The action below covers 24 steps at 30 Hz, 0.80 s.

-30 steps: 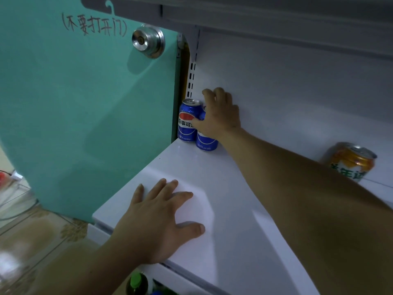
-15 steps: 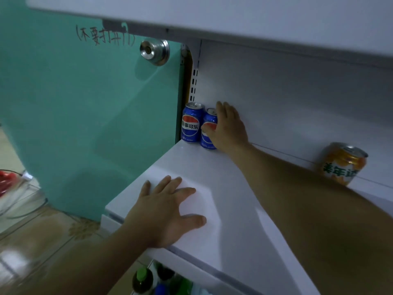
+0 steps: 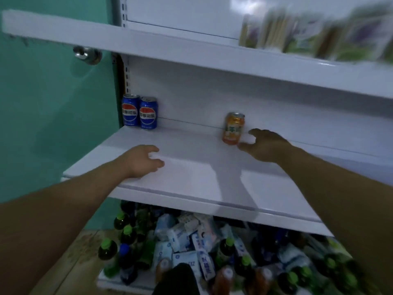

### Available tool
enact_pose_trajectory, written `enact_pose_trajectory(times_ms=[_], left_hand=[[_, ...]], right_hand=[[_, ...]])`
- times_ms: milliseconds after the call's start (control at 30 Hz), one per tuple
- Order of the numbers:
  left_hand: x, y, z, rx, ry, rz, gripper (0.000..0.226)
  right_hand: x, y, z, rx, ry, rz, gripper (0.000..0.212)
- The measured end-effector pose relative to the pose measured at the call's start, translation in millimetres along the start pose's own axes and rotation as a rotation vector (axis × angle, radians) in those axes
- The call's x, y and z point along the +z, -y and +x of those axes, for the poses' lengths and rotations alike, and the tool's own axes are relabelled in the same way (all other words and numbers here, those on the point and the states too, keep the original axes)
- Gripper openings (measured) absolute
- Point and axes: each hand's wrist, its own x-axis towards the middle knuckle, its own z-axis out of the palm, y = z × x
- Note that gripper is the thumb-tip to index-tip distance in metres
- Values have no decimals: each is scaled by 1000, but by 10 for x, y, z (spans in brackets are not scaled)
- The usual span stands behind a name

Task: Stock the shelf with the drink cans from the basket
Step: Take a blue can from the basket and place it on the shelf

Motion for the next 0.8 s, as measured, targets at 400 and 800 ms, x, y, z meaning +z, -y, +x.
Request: enact_pose_trajectory(times_ms=[400,800], left_hand=[[2002,-3190,-1313,1016,441,237,65],[4099,-3727,-2313,1313,946,510,64]], right_hand=[[-458,-2208,-2729,697,-156,-11,75],[472,-3166,-4915,1355,-114,127,76]])
